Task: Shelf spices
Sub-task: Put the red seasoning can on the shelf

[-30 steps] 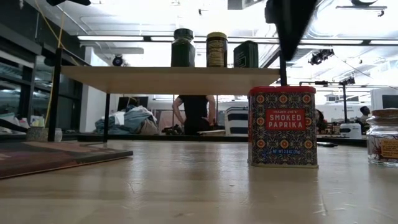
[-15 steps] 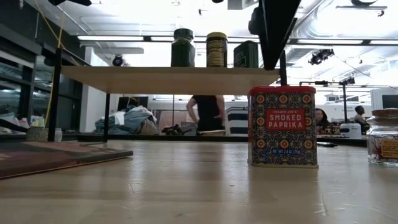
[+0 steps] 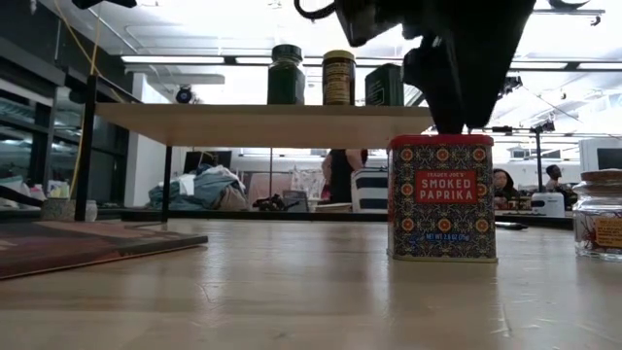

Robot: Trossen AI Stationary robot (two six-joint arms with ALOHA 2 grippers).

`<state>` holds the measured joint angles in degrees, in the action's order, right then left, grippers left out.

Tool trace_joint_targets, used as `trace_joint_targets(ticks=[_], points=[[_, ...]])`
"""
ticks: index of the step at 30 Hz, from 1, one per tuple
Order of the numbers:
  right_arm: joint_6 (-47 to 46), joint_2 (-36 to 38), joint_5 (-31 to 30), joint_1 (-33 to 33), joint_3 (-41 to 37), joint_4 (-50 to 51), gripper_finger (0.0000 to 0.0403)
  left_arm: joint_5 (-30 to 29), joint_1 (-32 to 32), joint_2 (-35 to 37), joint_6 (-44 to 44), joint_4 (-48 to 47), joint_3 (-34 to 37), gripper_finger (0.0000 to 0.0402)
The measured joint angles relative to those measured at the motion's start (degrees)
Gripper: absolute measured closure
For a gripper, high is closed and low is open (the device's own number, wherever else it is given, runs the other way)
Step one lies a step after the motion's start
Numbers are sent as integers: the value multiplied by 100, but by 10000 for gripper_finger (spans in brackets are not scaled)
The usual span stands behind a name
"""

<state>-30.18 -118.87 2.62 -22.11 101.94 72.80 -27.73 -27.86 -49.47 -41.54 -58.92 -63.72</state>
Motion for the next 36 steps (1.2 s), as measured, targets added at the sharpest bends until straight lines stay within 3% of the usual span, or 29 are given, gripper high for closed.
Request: trace_joint_targets(ticks=[5,25,28,32,36], points=[[90,15,-3,-44,-6,-629,114,-29,0,0,-23,0,0,145],[-343,-311,-386,-131,-253,-1446,116,-306,3,-2,-137,-8,0,145],[-474,-402,-353,-129,-253,-1462,134,-283,3,-2,-144,-10,0,145],[-547,-346,-276,-106,-127,-1439,199,72,-24,-2,-404,-13,0,145],[-183,-90,-487,22,453,-1422,201,278,-267,-2,-636,-106,0,145]])
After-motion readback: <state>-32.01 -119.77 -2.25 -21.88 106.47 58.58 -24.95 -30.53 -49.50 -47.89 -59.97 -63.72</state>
